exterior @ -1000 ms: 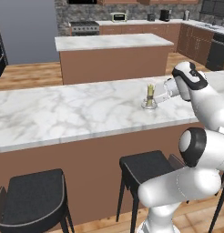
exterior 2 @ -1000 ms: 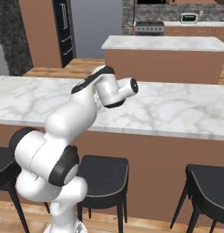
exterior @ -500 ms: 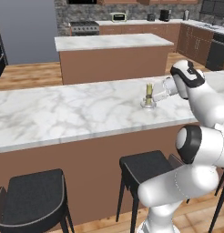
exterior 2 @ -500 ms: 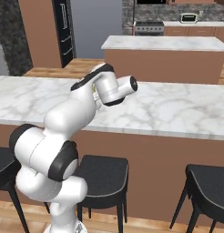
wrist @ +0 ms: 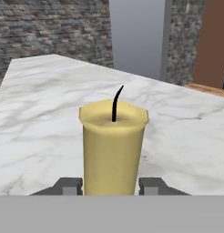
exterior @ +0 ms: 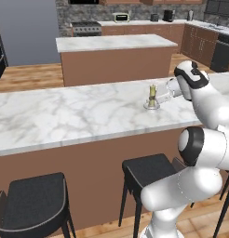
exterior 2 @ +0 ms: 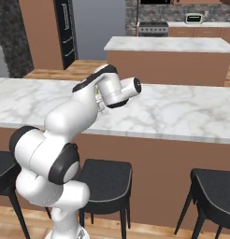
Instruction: Get the candle and the liquor from the cabinet and move them to the dining counter.
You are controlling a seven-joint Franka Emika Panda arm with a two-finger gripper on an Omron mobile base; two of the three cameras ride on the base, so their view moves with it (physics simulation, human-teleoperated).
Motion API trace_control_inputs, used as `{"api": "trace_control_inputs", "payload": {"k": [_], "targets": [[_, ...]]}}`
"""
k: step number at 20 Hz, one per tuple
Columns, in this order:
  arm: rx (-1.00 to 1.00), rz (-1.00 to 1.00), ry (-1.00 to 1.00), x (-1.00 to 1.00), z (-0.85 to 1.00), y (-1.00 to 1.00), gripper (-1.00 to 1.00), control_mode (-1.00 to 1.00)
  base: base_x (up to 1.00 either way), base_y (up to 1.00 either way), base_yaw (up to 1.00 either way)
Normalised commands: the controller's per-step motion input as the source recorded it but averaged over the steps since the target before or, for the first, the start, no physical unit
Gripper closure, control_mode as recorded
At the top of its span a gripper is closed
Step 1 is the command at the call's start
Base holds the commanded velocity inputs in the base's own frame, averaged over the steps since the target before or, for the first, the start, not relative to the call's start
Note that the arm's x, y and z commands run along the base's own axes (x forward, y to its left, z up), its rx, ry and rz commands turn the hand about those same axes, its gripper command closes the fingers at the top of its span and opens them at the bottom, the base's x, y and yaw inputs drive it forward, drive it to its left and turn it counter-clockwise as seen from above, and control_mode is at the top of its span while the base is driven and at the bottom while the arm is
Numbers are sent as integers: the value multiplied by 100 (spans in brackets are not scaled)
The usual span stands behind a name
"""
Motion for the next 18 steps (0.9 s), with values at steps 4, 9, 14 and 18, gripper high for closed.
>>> {"api": "trace_control_inputs", "payload": {"k": [4,9,14,18], "targets": [[0,0,0,0,0,0,-100,-100,0,0,0],[0,0,-4,-1,1,0,-100,-100,0,0,0],[0,0,-5,0,39,0,-100,-100,0,0,0],[0,0,-1,0,73,0,-100,-100,0,0,0]]}}
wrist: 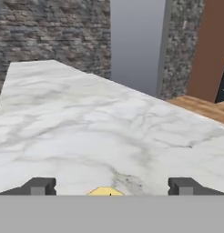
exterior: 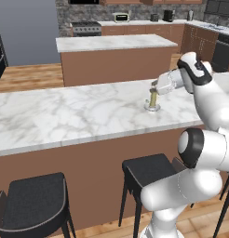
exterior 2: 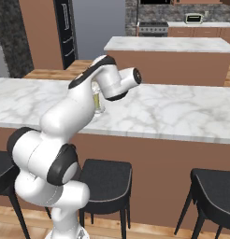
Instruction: Get the candle and the liquor from the cabinet and move them to the dining counter.
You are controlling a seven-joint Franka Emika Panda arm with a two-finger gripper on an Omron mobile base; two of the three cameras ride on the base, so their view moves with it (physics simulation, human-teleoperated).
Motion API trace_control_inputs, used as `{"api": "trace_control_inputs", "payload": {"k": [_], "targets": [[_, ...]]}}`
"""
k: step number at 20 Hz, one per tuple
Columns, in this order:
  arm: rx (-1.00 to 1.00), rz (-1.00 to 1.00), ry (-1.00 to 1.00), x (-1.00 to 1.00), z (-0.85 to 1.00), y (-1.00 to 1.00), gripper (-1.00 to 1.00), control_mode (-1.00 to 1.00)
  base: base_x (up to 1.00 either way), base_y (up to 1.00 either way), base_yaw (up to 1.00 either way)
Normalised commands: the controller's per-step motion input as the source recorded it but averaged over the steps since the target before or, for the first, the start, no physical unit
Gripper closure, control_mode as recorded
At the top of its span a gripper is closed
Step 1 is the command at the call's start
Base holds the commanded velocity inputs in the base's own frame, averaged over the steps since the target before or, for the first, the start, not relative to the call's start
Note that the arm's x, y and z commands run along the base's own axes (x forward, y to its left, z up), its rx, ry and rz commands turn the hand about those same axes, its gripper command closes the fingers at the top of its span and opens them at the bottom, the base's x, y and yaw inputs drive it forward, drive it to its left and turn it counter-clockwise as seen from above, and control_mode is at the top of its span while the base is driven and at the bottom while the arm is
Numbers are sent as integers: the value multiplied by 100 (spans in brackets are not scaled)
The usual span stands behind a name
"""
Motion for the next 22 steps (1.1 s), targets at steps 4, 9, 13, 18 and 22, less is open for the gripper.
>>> {"api": "trace_control_inputs", "payload": {"k": [4,9,13,18,22], "targets": [[0,-3,0,0,81,0,-100,-100,0,0,0],[-2,-16,0,-21,76,0,-100,-100,0,0,0],[-2,-36,0,-78,41,0,-100,-100,0,0,0],[-1,-44,0,-100,19,6,-100,-100,0,0,0],[0,-45,2,-100,0,38,-100,-100,0,0,0]]}}
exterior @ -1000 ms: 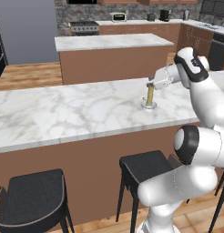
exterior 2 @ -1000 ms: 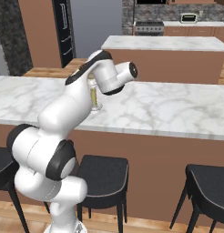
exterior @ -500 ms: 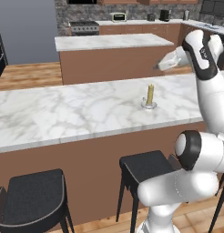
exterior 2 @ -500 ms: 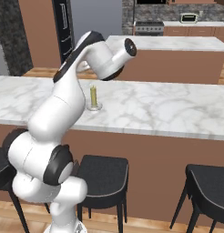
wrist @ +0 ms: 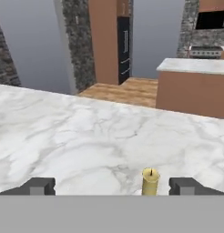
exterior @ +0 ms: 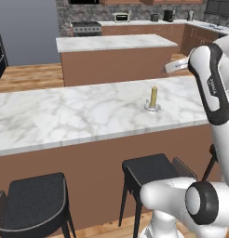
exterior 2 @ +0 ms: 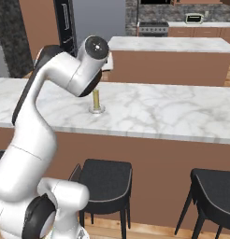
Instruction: Get the candle and the liquor from the cabinet and move them to the dining counter.
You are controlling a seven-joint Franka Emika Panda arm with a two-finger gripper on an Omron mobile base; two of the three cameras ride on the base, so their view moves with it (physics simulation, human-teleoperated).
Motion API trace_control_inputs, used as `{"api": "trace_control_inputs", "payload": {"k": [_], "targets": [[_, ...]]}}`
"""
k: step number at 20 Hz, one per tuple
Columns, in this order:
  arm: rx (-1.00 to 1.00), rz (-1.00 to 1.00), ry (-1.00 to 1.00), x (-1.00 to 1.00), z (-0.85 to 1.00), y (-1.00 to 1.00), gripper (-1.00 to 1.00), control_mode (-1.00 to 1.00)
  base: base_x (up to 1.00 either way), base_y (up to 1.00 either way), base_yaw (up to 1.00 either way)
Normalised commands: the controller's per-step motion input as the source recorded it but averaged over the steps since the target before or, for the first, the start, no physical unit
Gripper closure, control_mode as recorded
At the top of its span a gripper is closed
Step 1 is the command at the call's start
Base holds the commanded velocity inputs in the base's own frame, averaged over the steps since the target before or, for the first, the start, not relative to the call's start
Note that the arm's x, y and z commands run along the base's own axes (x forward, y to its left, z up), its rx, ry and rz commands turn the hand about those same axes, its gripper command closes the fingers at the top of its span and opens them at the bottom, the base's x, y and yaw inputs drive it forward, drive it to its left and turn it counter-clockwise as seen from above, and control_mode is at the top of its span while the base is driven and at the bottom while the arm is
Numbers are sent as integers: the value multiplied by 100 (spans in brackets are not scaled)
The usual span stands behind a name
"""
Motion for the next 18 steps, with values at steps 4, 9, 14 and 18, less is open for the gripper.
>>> {"api": "trace_control_inputs", "payload": {"k": [4,9,14,18], "targets": [[-2,-37,7,-95,8,32,-100,-100,0,0,0],[0,-24,16,-98,7,2,-100,-100,0,0,0],[-2,-14,21,-81,6,0,-100,-100,0,0,0],[-5,-7,19,-73,0,0,-100,-100,0,0,0]]}}
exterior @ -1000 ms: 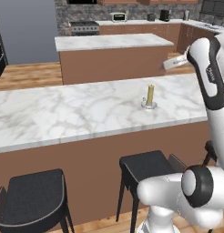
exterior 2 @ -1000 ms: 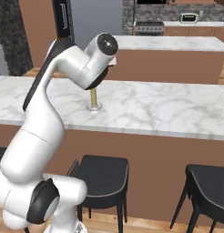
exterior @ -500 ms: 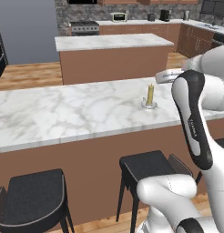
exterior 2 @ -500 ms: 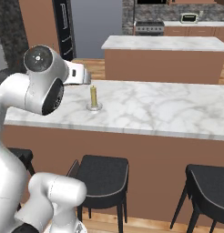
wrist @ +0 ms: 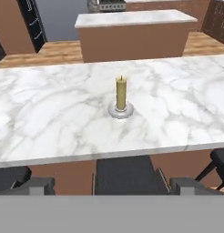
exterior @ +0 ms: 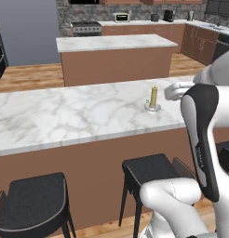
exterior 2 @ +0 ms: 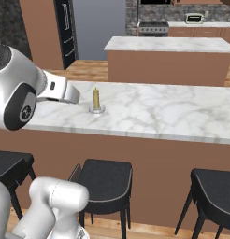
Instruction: Get the candle and the liquor from the cabinet and move them to the dining counter.
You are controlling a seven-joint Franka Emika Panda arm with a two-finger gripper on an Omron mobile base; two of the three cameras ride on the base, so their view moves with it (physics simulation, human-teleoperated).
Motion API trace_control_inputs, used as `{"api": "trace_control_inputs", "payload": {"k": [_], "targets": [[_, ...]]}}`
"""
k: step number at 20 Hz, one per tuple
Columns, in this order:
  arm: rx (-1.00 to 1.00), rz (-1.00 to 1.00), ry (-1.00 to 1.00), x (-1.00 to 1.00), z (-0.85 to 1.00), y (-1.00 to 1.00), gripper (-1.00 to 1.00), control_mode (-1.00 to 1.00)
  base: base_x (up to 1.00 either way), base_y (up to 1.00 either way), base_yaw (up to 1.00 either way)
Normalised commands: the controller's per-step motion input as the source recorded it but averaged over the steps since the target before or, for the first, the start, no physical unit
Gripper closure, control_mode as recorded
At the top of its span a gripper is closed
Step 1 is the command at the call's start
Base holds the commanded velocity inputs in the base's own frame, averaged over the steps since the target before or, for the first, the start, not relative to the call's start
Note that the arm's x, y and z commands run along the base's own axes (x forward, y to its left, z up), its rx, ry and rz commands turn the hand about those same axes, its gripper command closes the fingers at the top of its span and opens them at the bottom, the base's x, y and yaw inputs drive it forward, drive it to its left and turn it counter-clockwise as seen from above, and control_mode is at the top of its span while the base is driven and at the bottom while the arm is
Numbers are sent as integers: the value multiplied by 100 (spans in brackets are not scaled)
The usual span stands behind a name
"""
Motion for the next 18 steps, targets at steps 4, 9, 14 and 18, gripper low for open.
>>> {"api": "trace_control_inputs", "payload": {"k": [4,9,14,18], "targets": [[-6,-2,16,-64,0,0,-100,-100,0,0,0],[-3,0,5,-56,-2,0,-100,-100,0,0,0],[-1,0,0,-15,0,3,-100,-100,0,0,0],[0,1,0,-2,-2,5,-100,-100,0,0,0]]}}
